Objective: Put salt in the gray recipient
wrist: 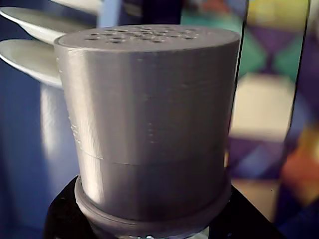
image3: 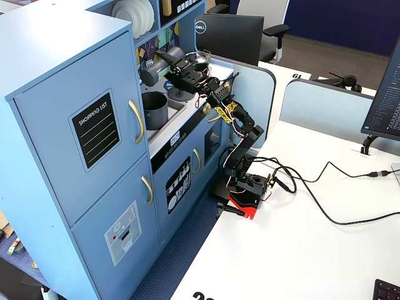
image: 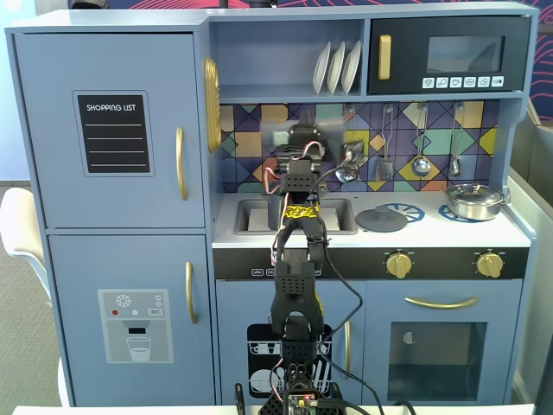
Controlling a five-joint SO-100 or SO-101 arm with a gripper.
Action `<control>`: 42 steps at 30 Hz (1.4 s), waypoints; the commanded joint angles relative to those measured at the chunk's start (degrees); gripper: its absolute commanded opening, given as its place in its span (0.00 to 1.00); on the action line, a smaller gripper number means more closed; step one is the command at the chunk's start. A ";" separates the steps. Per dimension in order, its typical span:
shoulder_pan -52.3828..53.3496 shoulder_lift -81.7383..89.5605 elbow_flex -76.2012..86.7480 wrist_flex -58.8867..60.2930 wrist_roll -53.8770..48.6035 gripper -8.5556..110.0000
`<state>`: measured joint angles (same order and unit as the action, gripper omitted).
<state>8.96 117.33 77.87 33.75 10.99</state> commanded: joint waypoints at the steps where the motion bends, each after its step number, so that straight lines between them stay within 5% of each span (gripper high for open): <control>1: -4.04 2.46 -2.20 -1.58 23.64 0.07; 13: -13.45 -1.23 -2.37 -11.25 42.28 0.07; 21: -8.17 -1.32 6.42 -10.63 48.43 0.07; 28: -7.47 -1.76 12.13 -11.43 49.39 0.07; 42: -14.85 -6.42 -1.67 -11.51 47.72 0.07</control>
<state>-6.50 109.95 80.60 23.47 59.59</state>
